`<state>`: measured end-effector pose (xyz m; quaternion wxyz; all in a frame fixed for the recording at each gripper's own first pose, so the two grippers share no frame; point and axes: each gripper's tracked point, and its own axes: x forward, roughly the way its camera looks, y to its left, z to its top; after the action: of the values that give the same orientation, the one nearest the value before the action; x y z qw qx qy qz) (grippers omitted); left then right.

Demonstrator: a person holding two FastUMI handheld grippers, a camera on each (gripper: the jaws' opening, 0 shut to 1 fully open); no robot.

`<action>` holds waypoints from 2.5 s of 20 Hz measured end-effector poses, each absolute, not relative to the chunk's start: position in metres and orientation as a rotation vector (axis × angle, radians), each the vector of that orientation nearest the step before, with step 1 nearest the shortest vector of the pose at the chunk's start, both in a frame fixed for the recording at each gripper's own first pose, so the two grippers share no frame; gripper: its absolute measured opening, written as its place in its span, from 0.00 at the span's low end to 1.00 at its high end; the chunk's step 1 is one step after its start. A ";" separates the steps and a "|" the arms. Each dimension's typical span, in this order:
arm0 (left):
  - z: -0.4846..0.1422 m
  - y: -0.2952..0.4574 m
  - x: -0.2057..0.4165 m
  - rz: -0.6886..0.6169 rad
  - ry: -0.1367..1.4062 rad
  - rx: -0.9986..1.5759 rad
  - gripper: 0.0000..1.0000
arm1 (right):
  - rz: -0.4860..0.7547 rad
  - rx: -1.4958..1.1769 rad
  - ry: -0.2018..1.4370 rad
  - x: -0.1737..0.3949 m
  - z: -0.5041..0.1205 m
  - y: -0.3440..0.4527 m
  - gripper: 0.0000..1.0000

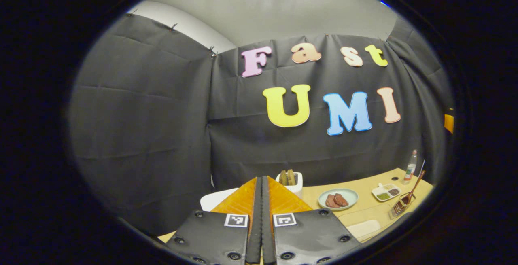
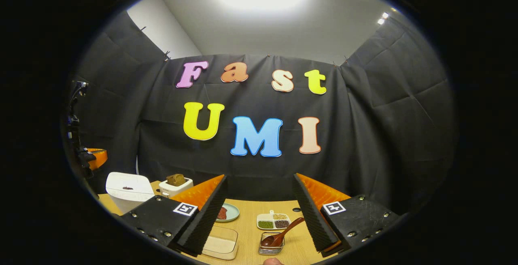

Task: Close the left gripper, press the button to open the rice cooker; take a wooden spoon from the chopstick holder with the right hand, scoop a spoonful of rice and pour it into the rice cooker, then put the wooden spoon back into the chopstick holder.

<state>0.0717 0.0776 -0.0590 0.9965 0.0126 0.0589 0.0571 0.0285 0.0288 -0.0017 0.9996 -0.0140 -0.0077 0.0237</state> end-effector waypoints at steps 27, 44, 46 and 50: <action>-0.232 0.112 0.134 0.169 0.458 -0.042 0.09 | -0.100 -0.072 0.044 0.012 -0.021 -0.009 0.97; -0.166 0.136 0.151 0.203 0.402 -0.062 0.07 | -0.076 -0.042 0.035 0.007 -0.025 -0.026 0.97; -0.135 0.146 0.150 0.246 0.333 -0.049 0.11 | -0.076 -0.038 0.032 0.009 -0.025 -0.030 0.97; -0.078 0.141 0.135 0.257 0.202 -0.067 0.09 | -0.069 -0.044 0.029 0.013 -0.025 -0.037 0.97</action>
<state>0.1349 0.1406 -0.0782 0.9862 -0.0334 0.1003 0.1277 0.0131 -0.0368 -0.0254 0.9991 -0.0222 0.0146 -0.0343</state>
